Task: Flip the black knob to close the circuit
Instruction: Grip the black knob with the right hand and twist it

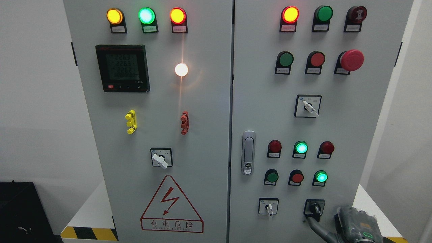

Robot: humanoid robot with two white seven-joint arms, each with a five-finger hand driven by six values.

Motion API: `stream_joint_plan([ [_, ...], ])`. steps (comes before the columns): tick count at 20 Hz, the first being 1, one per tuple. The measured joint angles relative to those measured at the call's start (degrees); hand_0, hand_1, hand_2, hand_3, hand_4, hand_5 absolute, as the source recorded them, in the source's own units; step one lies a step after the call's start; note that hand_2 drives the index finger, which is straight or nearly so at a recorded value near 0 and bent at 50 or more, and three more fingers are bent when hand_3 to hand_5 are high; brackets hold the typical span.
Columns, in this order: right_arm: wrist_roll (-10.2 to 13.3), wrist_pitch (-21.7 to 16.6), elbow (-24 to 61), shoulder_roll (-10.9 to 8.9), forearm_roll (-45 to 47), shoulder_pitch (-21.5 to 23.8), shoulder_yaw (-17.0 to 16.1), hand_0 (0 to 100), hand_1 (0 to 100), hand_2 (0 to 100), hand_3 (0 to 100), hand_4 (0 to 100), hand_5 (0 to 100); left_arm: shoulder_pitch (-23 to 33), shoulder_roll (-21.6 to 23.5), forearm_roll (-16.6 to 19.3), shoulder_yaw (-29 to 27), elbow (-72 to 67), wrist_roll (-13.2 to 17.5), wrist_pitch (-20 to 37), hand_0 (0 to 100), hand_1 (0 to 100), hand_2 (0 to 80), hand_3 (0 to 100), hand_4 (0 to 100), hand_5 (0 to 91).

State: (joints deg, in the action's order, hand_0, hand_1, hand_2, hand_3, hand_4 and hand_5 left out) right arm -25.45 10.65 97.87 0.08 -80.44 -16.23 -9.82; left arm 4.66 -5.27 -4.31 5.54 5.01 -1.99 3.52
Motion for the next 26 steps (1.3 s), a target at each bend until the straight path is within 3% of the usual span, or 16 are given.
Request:
stream_joint_plan([
  [26,-0.2,0.2,0.7,-0.06,0.6,-0.1,-1.4,0,0,88,100,92,94,0.0,0.0,0.0,0.0,0.0,0.0,0.0,12,56,0.0,0,0,0.0],
])
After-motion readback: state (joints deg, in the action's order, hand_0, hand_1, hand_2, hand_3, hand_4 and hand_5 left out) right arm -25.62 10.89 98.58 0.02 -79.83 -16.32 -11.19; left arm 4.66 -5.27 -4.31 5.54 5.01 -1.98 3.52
